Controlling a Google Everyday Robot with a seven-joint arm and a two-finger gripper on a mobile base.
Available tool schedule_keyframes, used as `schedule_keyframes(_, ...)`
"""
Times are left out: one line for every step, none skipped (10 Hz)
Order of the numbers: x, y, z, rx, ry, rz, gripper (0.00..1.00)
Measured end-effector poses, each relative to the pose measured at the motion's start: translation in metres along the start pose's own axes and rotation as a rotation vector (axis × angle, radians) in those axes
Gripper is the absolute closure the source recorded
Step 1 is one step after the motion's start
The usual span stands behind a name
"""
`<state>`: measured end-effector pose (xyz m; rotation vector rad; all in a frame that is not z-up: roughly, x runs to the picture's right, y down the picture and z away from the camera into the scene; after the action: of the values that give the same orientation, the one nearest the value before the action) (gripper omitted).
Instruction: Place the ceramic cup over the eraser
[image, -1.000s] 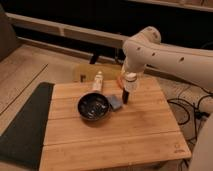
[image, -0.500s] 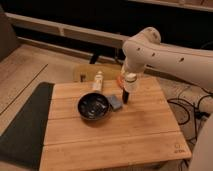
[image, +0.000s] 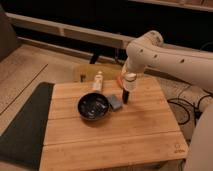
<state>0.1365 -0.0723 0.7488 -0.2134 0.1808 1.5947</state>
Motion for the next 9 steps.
schedule_keyframes(0.003,0.001,0.002,-0.012,-0.005,-0.004,1.0)
schedule_keyframes(0.004,0.0,0.004,-0.027,-0.021,-0.014,1.0)
schedule_keyframes(0.002,-0.005,0.006,-0.047,-0.048,-0.025,1.0)
schedule_keyframes(0.002,-0.009,0.009,-0.055,-0.059,-0.032,1.0)
schedule_keyframes(0.002,-0.009,0.012,-0.068,-0.067,-0.042,1.0)
schedule_keyframes(0.005,-0.008,0.018,-0.087,-0.069,-0.057,1.0)
schedule_keyframes(0.007,-0.005,0.023,-0.106,-0.067,-0.061,1.0)
schedule_keyframes(0.009,-0.004,0.029,-0.128,-0.064,-0.06,1.0)
schedule_keyframes(0.009,-0.004,0.036,-0.15,-0.065,-0.063,1.0)
